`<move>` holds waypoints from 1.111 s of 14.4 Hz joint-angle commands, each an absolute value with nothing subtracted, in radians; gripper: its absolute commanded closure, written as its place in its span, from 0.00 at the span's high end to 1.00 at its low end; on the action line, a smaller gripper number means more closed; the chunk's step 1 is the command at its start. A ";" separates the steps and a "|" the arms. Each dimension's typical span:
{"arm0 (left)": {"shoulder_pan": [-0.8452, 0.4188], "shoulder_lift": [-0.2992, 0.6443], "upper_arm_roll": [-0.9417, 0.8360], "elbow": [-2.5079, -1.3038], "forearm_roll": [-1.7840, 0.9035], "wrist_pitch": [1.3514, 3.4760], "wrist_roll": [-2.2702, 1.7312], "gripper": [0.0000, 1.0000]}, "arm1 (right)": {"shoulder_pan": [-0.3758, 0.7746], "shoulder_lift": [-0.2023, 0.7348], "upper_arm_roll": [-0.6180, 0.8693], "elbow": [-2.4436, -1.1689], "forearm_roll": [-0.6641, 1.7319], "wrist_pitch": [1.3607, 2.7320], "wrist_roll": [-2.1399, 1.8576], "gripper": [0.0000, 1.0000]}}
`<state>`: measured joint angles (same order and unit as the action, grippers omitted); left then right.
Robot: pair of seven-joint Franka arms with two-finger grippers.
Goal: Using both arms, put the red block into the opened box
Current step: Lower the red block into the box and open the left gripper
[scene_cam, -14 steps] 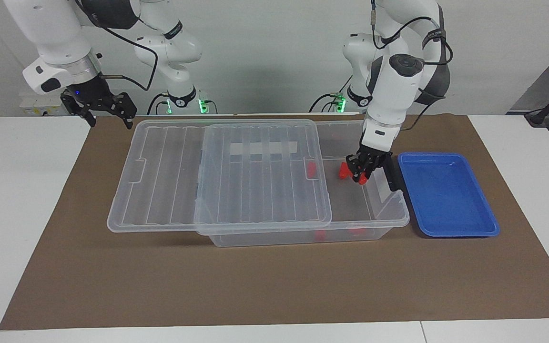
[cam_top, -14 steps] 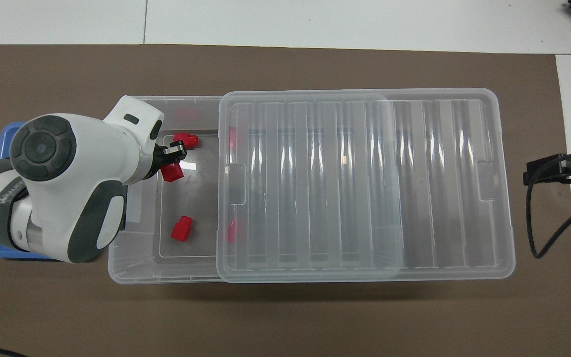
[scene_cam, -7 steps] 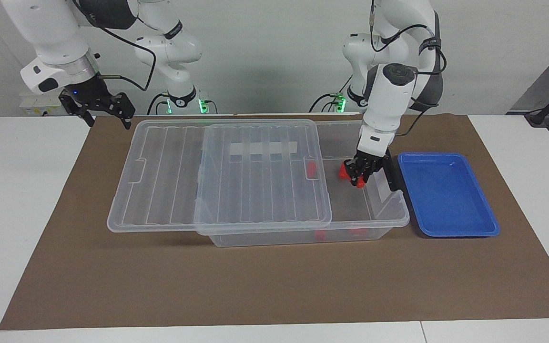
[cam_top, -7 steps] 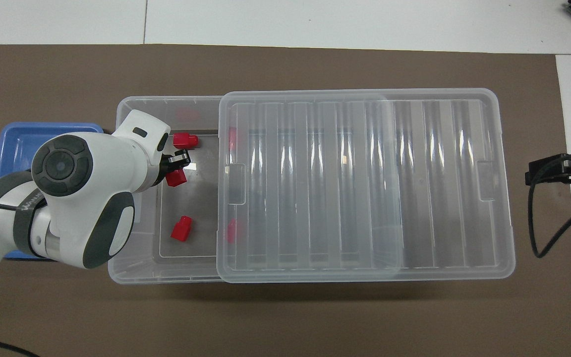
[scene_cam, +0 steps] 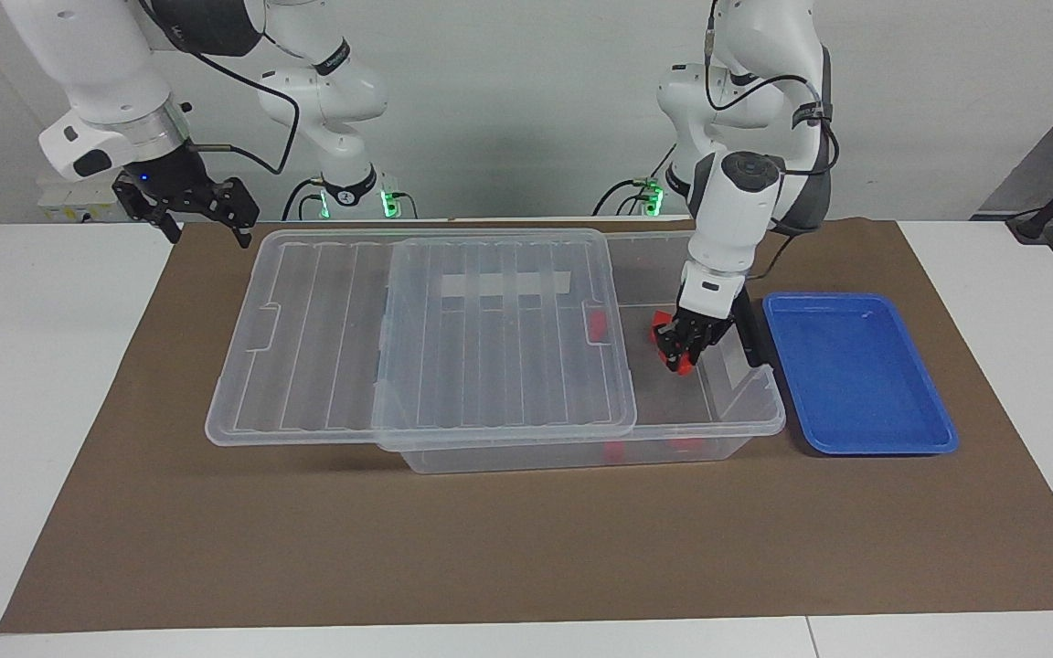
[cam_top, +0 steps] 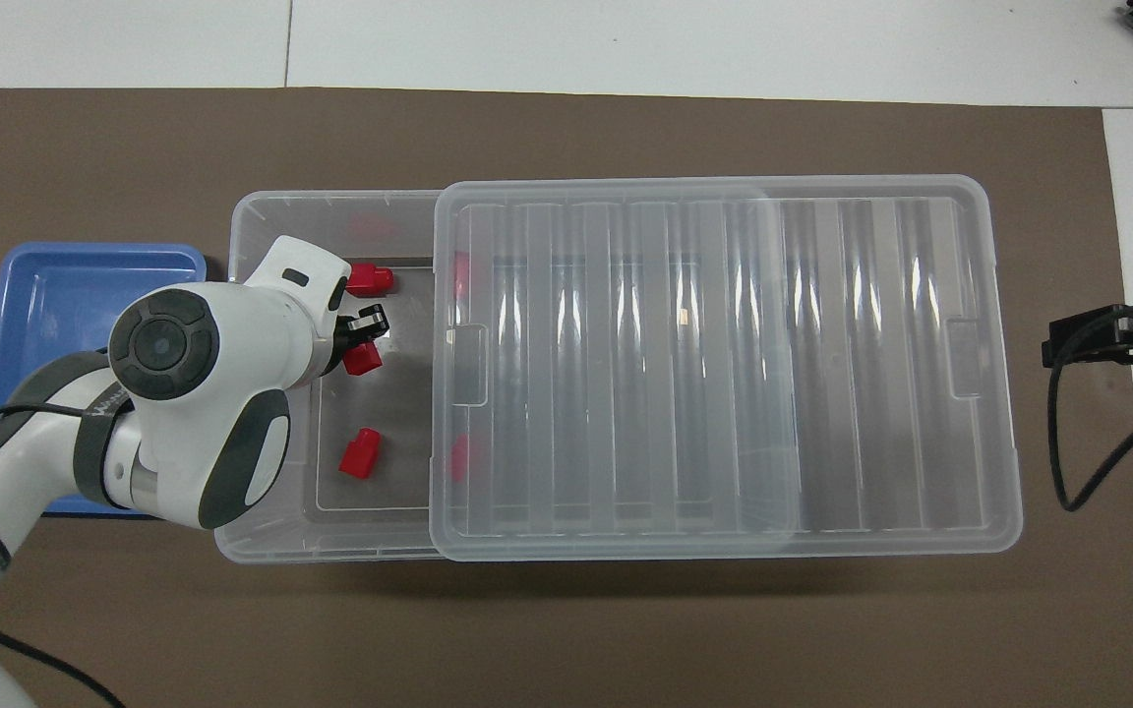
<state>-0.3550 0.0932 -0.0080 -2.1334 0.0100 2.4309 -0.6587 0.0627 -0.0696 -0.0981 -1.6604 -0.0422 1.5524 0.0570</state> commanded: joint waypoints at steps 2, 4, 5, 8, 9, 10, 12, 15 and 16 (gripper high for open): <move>-0.387 0.150 0.009 -2.143 0.037 2.509 -0.715 0.00 | 0.067 -0.075 -0.104 -1.664 -0.034 1.549 0.072 1.00; -0.393 0.170 0.008 -2.141 0.121 2.511 -0.760 0.00 | 0.061 -0.075 -0.104 -1.666 -0.034 1.548 0.072 1.00; -0.393 0.184 0.008 -2.138 0.168 2.516 -0.802 0.00 | 0.060 -0.075 -0.104 -1.666 -0.034 1.548 0.072 1.00; -0.390 0.193 0.008 -2.134 0.201 2.523 -0.827 0.00 | 0.060 -0.077 -0.104 -1.667 -0.034 1.549 0.072 1.00; -0.390 0.196 0.008 -2.137 0.202 2.525 -0.827 0.00 | 0.061 -0.077 -0.104 -1.667 -0.034 1.551 0.072 1.00; -0.391 0.205 0.008 -2.141 0.204 2.531 -0.828 0.00 | 0.061 -0.077 -0.104 -1.669 -0.034 1.552 0.072 1.00; -0.391 0.219 0.008 -2.141 0.224 2.539 -0.830 0.00 | 0.060 -0.077 -0.104 -1.669 -0.034 1.552 0.072 1.00; -0.387 0.232 0.008 -2.141 0.247 2.539 -0.828 0.00 | 0.060 -0.077 -0.104 -1.669 -0.034 1.554 0.072 1.00; -0.385 0.232 0.008 -2.141 0.247 2.539 -0.828 0.00 | 0.061 -0.077 -0.104 -1.669 -0.034 1.552 0.072 1.00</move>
<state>-0.3735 0.2276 -0.0071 -2.1338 0.2161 2.5176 -0.8038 0.0619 -0.0696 -0.1030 -1.6609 -0.0422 1.5524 0.0570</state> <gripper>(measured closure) 0.652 0.000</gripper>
